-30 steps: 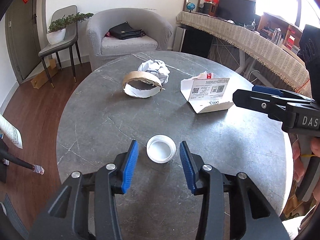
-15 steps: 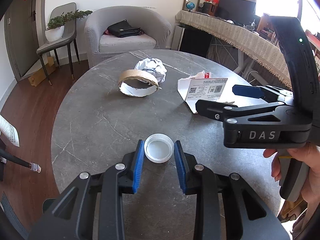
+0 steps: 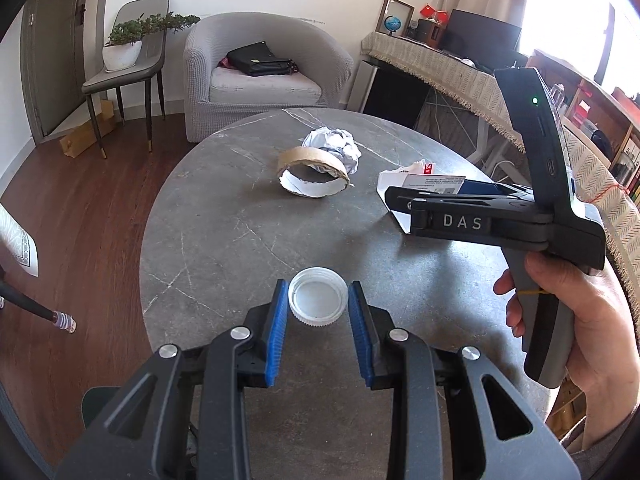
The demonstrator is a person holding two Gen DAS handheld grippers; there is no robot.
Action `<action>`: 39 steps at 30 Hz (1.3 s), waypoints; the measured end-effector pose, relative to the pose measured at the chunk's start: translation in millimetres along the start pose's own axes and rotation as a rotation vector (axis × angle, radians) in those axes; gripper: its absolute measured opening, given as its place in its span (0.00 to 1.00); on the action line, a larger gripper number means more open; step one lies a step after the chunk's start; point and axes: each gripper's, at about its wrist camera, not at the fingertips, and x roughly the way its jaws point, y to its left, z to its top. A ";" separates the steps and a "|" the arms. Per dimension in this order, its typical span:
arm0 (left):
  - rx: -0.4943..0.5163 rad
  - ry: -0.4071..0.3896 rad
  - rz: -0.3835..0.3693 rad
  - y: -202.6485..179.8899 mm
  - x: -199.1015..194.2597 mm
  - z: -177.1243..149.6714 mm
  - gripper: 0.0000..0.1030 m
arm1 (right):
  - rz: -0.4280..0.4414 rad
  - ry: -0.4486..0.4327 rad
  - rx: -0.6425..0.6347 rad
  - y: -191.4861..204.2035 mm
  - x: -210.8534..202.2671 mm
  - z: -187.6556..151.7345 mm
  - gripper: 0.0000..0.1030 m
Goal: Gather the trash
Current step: 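Grasp the white lid with the left gripper while the right gripper grasps the white box, then carry the lid and white box over the green bin and release both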
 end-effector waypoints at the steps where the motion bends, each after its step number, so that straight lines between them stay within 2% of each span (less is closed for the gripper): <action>1: -0.003 -0.001 0.000 2.7 -2.0 -0.4 0.32 | -0.002 0.002 -0.003 1.8 1.2 0.8 0.96; 4: -0.016 -0.006 -0.002 11.8 -9.2 -2.1 0.32 | -0.035 -0.018 -0.009 5.5 3.4 3.3 0.95; 5: -0.020 -0.006 -0.003 15.1 -11.5 -2.0 0.32 | -0.039 -0.014 -0.001 5.1 4.7 4.2 0.80; 6: -0.021 -0.007 -0.002 17.9 -13.8 -2.7 0.32 | -0.047 -0.011 0.009 4.5 5.1 4.5 0.73; 11: -0.034 -0.017 0.006 32.4 -26.2 -6.9 0.32 | -0.061 -0.015 -0.008 9.9 -4.0 -1.2 0.73; 19: -0.054 -0.029 0.020 45.2 -45.4 -17.8 0.32 | 0.034 -0.020 -0.013 29.8 -30.3 -12.3 0.73; 26: -0.057 -0.029 0.062 58.8 -51.4 -23.6 0.32 | 0.091 -0.038 -0.097 66.3 -55.2 -12.6 0.73; 34: -0.078 -0.011 0.128 88.4 -61.4 -40.4 0.32 | 0.248 -0.035 -0.127 108.1 -67.8 -17.4 0.73; 39: -0.107 -0.009 0.163 112.1 -71.8 -50.4 0.32 | 0.309 -0.037 -0.163 138.9 -75.6 -16.8 0.73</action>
